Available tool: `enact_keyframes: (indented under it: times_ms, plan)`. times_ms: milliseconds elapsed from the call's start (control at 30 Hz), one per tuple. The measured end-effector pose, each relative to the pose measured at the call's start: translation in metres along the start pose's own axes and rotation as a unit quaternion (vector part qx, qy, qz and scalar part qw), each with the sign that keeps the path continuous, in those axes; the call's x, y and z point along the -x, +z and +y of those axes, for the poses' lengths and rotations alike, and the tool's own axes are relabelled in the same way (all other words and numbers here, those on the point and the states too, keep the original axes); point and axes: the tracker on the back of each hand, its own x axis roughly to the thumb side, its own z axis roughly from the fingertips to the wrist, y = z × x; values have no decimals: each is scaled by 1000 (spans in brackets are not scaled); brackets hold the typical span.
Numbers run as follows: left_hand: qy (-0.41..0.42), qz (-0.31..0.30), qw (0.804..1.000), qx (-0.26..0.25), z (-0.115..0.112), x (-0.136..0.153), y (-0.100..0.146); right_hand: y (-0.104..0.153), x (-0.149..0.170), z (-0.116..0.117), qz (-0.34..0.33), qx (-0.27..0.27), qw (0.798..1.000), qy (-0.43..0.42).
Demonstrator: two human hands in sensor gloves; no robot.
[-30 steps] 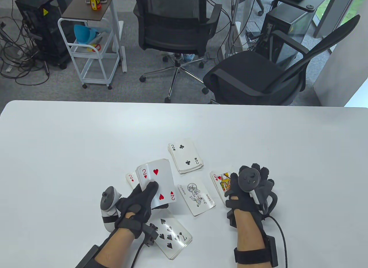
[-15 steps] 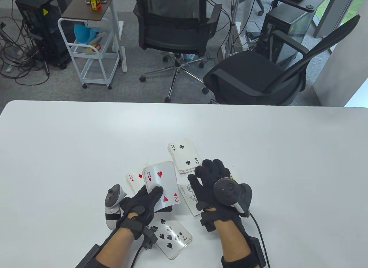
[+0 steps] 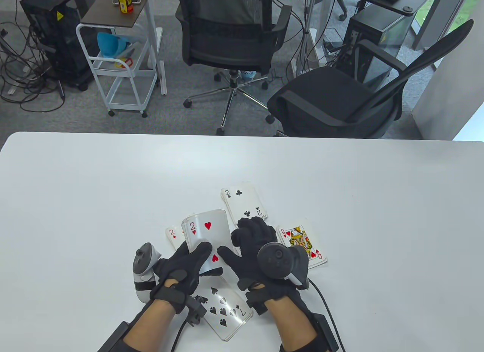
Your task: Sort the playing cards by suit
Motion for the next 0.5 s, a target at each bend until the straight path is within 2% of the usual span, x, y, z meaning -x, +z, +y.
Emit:
enact_keyframes:
  times_ms: [200,500]
  plan:
    - [1,-4,1000,-11,1,2,1,1,-6,5,-12,24,1000,4]
    - [6,8,1000,-1,-2,4,1,2,-4,0,-13,63,997,-32]
